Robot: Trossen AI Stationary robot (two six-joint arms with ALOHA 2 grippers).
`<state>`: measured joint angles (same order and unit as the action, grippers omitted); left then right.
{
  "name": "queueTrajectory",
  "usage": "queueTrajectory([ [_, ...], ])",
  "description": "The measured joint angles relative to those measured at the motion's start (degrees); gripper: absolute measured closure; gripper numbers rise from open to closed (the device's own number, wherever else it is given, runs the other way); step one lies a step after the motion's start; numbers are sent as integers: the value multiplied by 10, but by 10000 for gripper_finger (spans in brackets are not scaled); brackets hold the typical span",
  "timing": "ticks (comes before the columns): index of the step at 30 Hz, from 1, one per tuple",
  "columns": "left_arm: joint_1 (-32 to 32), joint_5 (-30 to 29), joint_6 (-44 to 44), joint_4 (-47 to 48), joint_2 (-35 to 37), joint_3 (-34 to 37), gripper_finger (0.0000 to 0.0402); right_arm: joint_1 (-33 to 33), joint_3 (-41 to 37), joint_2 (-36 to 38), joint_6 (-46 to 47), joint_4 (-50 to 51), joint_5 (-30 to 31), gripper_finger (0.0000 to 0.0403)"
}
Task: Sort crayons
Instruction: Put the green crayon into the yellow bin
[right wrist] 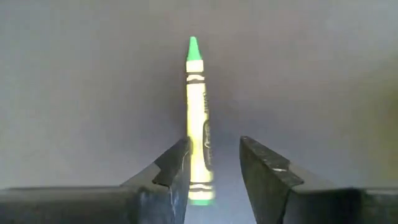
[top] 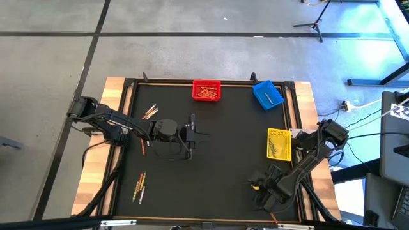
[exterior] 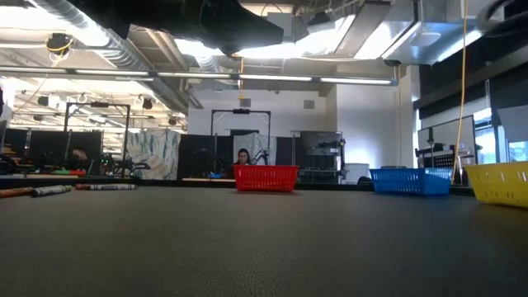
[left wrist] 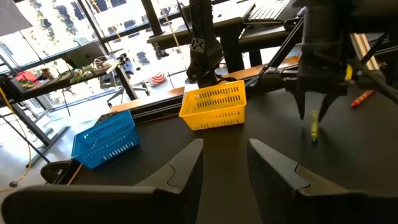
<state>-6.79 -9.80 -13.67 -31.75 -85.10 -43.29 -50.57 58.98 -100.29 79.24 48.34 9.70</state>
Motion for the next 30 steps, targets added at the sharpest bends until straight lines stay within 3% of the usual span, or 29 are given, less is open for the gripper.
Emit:
queueTrajectory([
  [5, 0, 0, 0, 0, 0, 0, 287, 0, -26, 1, -14, -57, 0, 296],
  [13, 0, 0, 0, 0, 0, 0, 287, 0, -32, 2, -30, -55, 6, 392],
  [19, 0, 0, 0, 0, 0, 0, 287, 0, -20, 22, -42, -1, 6, 371],
  [24, 0, 0, 0, 0, 0, 0, 287, 0, 1, 72, -38, 60, 43, 387],
  [30, 0, 0, 0, 0, 0, 0, 287, 0, 12, 138, 32, 146, 105, 389],
])
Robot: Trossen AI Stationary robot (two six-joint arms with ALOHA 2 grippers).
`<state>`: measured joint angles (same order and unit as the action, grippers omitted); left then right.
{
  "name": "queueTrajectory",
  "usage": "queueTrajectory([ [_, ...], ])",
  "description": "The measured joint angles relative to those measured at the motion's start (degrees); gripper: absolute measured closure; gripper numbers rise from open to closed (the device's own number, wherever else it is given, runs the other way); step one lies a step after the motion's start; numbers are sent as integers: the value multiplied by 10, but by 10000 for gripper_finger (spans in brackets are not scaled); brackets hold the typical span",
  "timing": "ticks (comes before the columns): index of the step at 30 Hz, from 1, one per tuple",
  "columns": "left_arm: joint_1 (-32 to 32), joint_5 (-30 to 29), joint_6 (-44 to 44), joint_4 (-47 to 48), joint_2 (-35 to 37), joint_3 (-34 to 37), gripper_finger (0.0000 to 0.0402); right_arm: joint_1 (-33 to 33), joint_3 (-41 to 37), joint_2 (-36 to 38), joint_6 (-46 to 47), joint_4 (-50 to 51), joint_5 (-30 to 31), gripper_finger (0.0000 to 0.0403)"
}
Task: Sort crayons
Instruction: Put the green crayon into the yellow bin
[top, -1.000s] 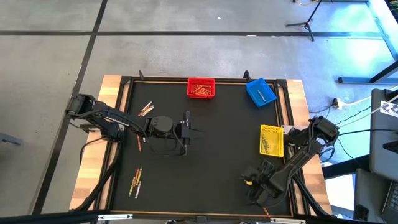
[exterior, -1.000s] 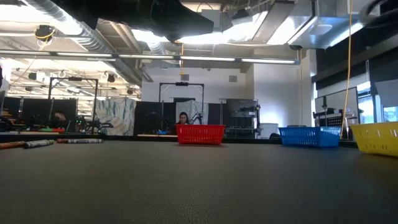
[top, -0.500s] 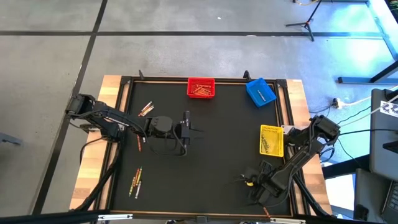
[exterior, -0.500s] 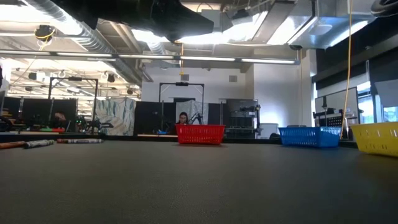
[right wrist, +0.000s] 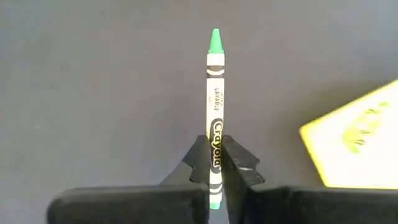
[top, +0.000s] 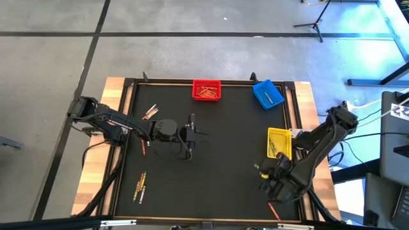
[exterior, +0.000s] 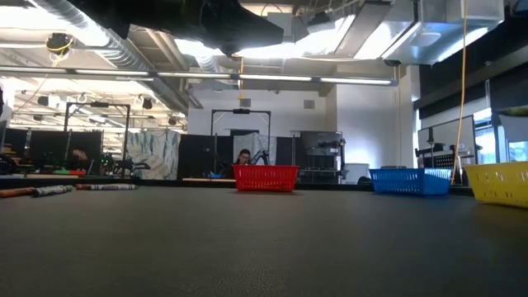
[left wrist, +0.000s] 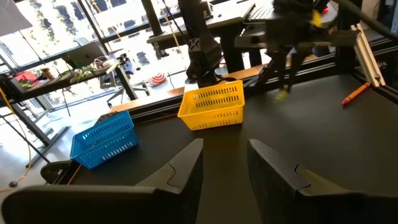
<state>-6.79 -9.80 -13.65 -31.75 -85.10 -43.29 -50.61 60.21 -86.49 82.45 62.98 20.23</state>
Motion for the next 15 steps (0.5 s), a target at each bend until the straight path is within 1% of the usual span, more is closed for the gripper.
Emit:
queueTrajectory([
  [4, 0, 0, 0, 0, 0, 0, 287, 0, 0, 30, 55, 70, 19, 378],
  [11, 0, 0, 0, 0, 0, 0, 287, 0, 0, 52, 189, 207, 23, 388],
  [15, 0, 0, 0, 0, 0, 0, 287, 0, 0, 52, 228, 246, 23, 385],
])
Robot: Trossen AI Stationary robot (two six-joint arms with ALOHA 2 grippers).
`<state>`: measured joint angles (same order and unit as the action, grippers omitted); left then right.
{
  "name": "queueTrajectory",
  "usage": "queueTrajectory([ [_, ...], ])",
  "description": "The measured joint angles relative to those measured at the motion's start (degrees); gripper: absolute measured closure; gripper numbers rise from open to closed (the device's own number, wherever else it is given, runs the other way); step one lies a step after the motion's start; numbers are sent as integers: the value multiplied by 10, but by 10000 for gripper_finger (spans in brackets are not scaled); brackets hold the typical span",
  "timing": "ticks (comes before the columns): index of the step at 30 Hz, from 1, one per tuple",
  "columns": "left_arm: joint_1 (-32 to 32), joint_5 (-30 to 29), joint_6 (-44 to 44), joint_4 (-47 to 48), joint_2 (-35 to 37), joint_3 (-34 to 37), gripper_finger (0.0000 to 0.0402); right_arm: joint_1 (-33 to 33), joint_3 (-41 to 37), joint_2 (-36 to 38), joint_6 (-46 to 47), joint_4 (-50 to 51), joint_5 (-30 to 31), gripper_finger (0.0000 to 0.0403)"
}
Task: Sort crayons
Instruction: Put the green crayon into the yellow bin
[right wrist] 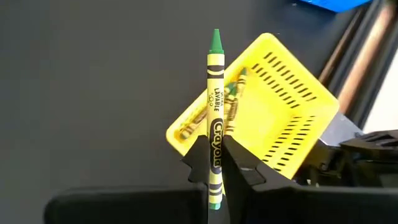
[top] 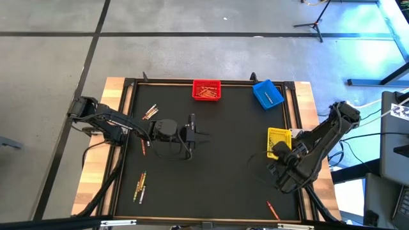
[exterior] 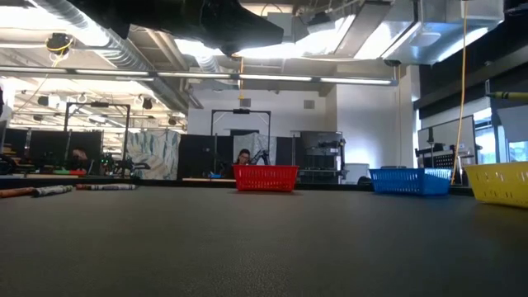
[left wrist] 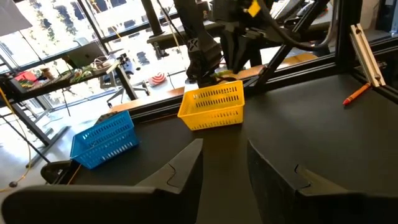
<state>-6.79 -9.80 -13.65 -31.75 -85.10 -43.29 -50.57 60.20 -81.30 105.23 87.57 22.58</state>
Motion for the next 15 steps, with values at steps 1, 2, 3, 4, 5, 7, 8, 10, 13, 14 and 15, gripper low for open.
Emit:
queueTrajectory([
  [1, 0, 0, 0, 0, 0, 0, 287, 2, 0, 0, 8, 4, 2, 383],
  [2, 0, 0, 0, 0, 0, 0, 287, 6, 0, 0, 13, 8, 3, 382],
  [3, 0, 0, 0, 0, 0, 0, 287, 10, -1, 0, 16, 10, 4, 381],
  [4, 0, 0, 0, 0, 0, 0, 287, 15, -5, 0, 19, 7, 4, 380],
  [5, 0, 0, 0, 0, 0, 0, 287, 21, -11, 0, 21, 7, 4, 380],
  [7, 0, 0, 0, 0, 0, 0, 287, 37, -30, 0, 19, 4, 3, 380],
  [8, 0, 0, 0, 0, 0, 0, 287, 47, -41, 0, 13, 3, 0, 380],
  [10, 0, 0, 0, 0, 0, 0, 287, 70, -61, -1, 7, 0, -11, 380],
  [13, 0, 0, 0, 0, 0, 0, 287, 99, -85, -1, -4, -10, -16, 380],
  [14, 0, 0, 0, 0, 0, 0, 287, 108, -91, -1, -6, -17, -17, 380],
  [15, 0, 0, 0, 0, 0, 0, 287, 116, -97, -1, -11, -25, -21, 380],
])
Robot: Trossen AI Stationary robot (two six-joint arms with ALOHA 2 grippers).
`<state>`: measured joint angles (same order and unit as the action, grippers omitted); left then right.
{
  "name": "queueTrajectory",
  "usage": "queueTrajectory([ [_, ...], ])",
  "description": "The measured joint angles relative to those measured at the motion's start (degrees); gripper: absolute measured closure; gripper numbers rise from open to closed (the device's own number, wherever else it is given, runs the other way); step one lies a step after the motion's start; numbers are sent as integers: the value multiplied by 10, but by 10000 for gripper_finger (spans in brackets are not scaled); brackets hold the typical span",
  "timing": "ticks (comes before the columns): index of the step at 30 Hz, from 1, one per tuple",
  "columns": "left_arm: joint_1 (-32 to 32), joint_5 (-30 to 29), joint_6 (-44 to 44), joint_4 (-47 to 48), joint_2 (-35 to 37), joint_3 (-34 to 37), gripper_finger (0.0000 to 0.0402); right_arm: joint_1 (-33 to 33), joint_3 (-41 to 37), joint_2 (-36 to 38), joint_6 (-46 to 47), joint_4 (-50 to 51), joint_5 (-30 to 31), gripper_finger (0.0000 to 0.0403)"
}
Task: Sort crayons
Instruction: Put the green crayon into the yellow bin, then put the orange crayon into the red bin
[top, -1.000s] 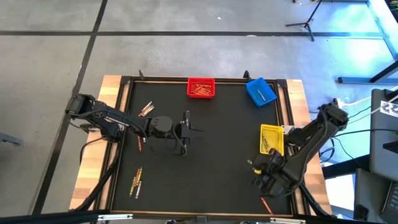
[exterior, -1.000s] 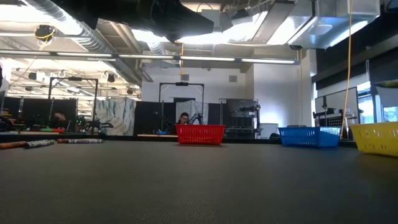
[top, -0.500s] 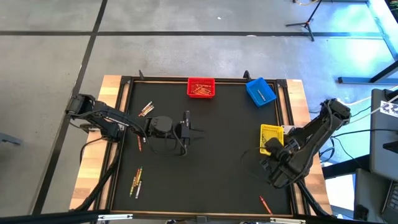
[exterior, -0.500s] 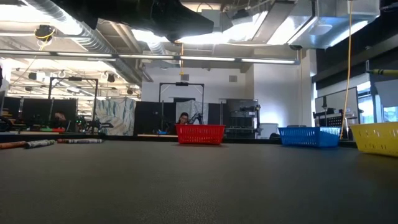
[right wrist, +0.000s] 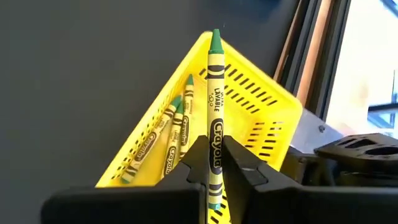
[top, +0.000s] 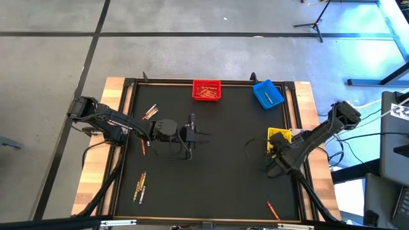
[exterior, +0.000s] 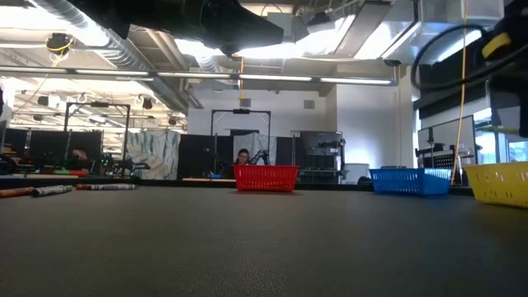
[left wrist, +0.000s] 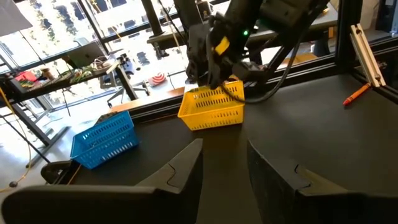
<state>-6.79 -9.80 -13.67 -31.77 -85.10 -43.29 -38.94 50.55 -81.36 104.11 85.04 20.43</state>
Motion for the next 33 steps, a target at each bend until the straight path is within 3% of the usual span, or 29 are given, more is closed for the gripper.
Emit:
queueTrajectory([
  [6, 0, 0, 0, 0, 0, 0, 287, 41, -29, 0, -56, -45, -27, 370],
  [15, 0, 0, 0, 0, 0, 0, 287, 52, -33, 0, -104, -44, -82, 252],
  [21, 0, 0, 0, 0, 0, 0, 287, 9, 31, 0, -116, -54, -102, 220],
  [26, 0, 0, 0, 0, 0, 0, 287, -62, 82, 0, -116, -165, -110, 223],
  [33, -1, 0, 0, 3, 0, 0, 287, -149, 85, -37, -101, -397, -119, 224],
])
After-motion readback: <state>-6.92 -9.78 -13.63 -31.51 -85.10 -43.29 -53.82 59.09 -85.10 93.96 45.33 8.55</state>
